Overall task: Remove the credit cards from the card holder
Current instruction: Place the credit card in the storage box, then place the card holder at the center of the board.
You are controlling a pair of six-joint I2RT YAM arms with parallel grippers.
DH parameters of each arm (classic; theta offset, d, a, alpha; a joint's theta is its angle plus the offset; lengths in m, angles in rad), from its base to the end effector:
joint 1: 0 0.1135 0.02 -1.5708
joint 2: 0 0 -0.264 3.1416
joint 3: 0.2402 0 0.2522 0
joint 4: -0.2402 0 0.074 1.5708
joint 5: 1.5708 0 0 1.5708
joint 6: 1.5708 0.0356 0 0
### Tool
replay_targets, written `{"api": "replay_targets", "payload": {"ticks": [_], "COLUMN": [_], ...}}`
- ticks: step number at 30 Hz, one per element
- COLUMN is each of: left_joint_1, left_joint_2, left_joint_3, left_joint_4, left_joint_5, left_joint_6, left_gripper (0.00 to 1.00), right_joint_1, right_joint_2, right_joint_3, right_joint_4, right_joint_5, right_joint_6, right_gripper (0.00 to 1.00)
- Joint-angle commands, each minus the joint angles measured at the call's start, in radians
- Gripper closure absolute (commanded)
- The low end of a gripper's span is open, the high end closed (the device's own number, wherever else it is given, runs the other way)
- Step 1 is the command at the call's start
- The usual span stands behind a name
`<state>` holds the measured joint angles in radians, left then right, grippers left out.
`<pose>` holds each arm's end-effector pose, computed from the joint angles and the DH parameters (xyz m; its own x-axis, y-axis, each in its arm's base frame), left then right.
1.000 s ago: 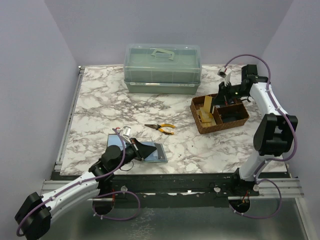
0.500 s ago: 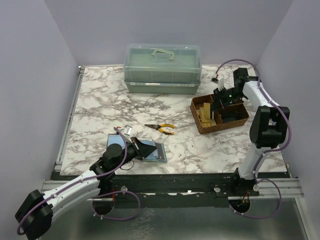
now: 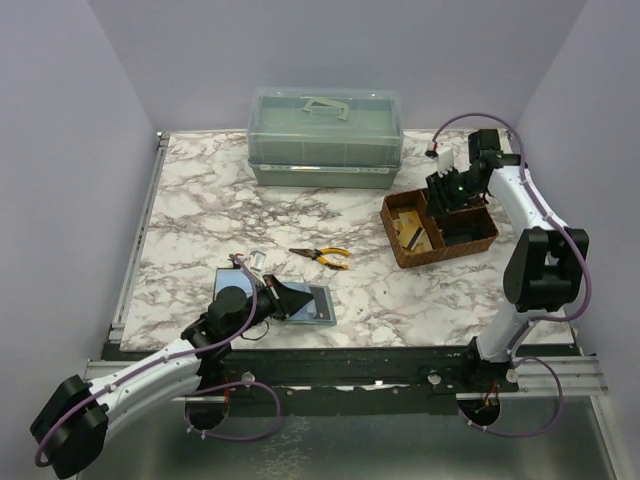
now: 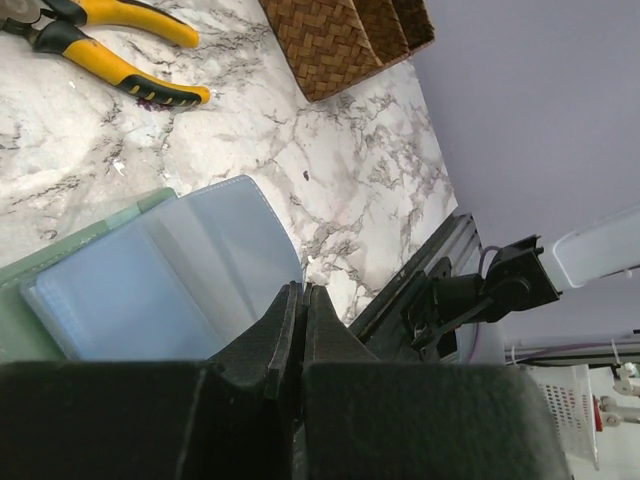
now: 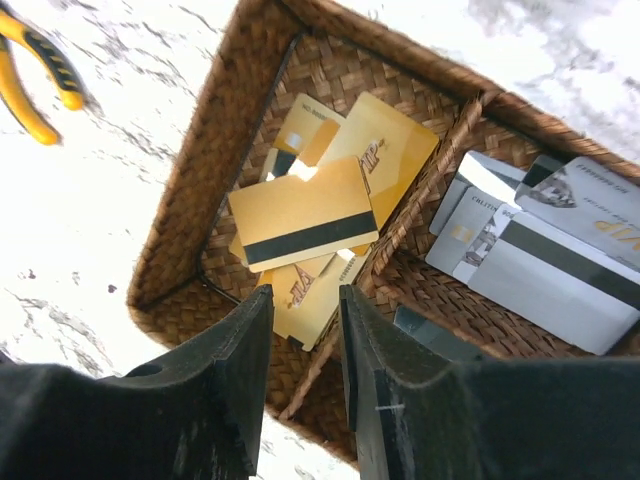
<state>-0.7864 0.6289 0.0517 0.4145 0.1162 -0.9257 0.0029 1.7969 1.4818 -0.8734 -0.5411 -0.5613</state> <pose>0.1048 -0.1108 0.1677 -0.6951 -0.4270 -0.5783 0.3799 0.4648 -0.7998 0.3696 0.0194 0.2549 -0.6819 -0.4582 -0.5702 -0.6586 0.7237 0.2060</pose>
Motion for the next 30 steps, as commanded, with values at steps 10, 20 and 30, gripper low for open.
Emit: {"api": "replay_targets", "payload": {"ticks": [10,20,30], "left_joint_1": [0.007,0.009,0.010], "left_joint_2": [0.092,0.059,0.092], "left_joint_3": [0.048,0.076,0.110], "left_joint_4": [0.033,-0.218,-0.177], "left_joint_5": [0.050,-0.067,-0.095], "left_joint_6": [0.018,-0.051,-0.063], "left_gripper": [1.00,1.00,1.00], "right_joint_1": [0.126,0.232,0.250], "right_joint_2": [-0.335,-0.305,-0.279], "right_joint_3": [-0.451,-0.509,-0.503], "right_joint_4": [0.352,0.386,0.392], "right_joint_5": [-0.801,-0.793,-0.742], "right_joint_6": [-0.024,-0.010,0.023], "right_gripper": [0.52,0.52,0.52]}}
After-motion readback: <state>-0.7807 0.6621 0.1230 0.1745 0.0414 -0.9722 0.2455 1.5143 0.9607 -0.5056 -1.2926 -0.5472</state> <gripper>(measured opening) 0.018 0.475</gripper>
